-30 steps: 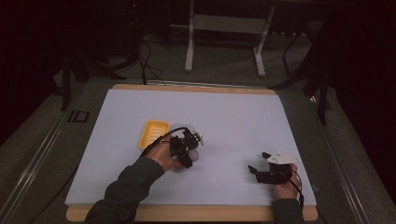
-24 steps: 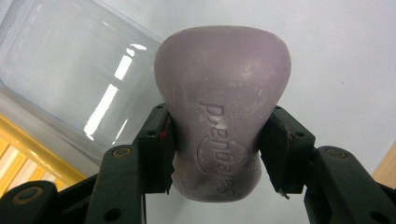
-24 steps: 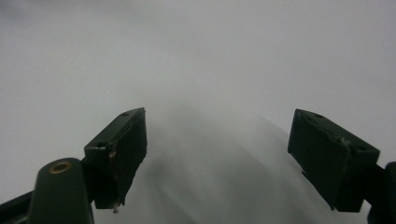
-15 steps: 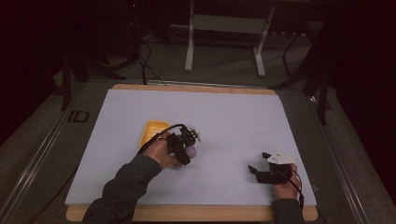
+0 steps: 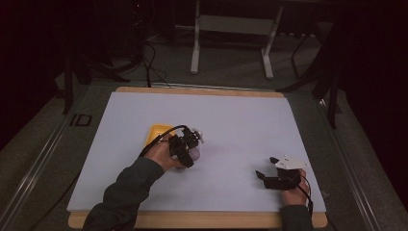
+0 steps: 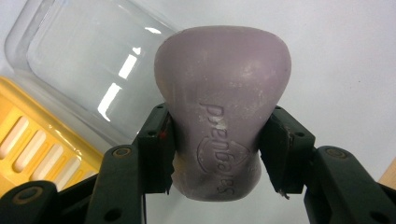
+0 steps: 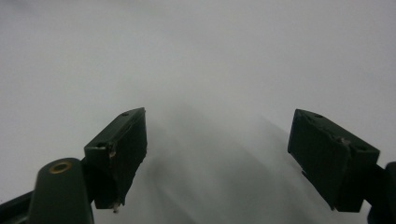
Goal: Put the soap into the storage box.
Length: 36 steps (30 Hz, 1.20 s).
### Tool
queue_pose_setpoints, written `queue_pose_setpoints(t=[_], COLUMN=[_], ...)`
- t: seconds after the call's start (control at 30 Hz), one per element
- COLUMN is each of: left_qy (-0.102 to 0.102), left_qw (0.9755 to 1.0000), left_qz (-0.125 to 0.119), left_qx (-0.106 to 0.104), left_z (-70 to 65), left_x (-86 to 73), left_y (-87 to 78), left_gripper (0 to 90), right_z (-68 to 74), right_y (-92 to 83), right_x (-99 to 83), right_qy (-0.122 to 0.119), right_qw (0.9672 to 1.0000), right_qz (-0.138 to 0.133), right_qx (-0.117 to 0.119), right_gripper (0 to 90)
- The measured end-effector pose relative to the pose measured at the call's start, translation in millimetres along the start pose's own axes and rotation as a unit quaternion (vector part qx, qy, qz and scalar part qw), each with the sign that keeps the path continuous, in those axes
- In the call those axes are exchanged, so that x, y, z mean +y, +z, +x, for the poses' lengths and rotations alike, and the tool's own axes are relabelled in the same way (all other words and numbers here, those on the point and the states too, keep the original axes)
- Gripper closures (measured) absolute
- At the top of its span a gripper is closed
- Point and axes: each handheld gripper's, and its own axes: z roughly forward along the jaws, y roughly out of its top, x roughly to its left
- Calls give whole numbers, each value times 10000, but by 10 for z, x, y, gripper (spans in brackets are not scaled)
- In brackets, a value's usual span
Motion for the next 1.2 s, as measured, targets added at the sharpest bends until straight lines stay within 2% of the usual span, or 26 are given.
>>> queue_pose_setpoints(t=[1.2], left_qy=[-349], left_qw=[9993], left_qz=[-17], left_qx=[101], left_z=[238], left_x=[-138], left_y=[-98], left_gripper=[498], right_z=[3], right_y=[1], right_x=[0], right_qy=[9], right_qw=[10000], right_qz=[12], right_qx=[3], right_gripper=[194])
